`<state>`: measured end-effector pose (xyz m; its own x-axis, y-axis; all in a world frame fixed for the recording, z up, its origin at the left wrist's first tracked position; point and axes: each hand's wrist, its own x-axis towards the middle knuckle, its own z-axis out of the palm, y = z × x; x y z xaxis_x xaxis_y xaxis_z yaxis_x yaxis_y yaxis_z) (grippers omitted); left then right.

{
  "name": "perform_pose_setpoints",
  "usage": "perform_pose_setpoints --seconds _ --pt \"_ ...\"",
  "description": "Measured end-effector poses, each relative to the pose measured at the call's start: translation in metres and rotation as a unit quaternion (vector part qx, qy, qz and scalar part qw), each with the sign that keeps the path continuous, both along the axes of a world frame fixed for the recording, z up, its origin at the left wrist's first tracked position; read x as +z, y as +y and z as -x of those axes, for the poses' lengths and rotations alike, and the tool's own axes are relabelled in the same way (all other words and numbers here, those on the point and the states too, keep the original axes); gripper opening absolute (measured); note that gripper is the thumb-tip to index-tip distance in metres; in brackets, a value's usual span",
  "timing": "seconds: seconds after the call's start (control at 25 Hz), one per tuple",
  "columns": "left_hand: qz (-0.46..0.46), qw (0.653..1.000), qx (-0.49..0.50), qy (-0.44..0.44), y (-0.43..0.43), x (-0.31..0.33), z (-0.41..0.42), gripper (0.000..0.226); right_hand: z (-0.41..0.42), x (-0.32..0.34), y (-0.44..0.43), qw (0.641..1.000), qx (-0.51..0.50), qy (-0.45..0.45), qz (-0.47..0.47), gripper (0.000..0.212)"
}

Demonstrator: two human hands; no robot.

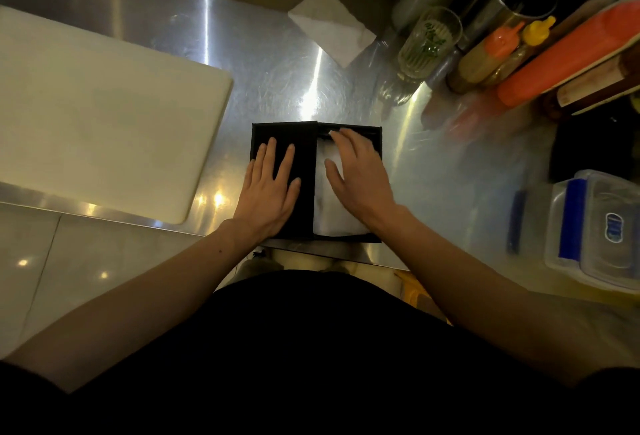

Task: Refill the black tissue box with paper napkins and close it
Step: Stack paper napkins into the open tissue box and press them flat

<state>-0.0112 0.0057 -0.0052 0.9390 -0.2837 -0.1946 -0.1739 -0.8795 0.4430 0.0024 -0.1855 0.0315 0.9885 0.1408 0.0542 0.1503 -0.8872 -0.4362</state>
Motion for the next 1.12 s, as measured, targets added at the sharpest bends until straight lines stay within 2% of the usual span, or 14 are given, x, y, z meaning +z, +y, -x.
perform_pose_setpoints --seconds 0.08,0.36,0.52,0.8,1.12 --pt "-0.001 1.0 0.003 -0.003 0.0 -0.001 0.0 0.06 -0.022 0.009 -0.003 0.999 0.008 -0.038 0.0 0.044" --pt "-0.005 0.999 0.038 -0.015 -0.009 -0.001 -0.003 0.059 -0.114 0.008 -0.023 1.0 0.018 0.005 -0.011 0.045" --pt "0.001 0.998 0.052 -0.023 -0.013 0.004 -0.015 0.058 -0.17 -0.007 -0.038 0.999 0.015 0.032 0.017 0.041" --pt "0.018 0.999 0.044 -0.019 -0.016 0.007 -0.023 0.056 -0.27 -0.038 -0.042 0.996 -0.059 0.065 -0.027 0.034" --pt "0.014 0.998 0.062 -0.027 -0.021 0.005 -0.021 0.053 -0.305 -0.07 -0.025 0.993 -0.115 0.025 -0.013 0.027"
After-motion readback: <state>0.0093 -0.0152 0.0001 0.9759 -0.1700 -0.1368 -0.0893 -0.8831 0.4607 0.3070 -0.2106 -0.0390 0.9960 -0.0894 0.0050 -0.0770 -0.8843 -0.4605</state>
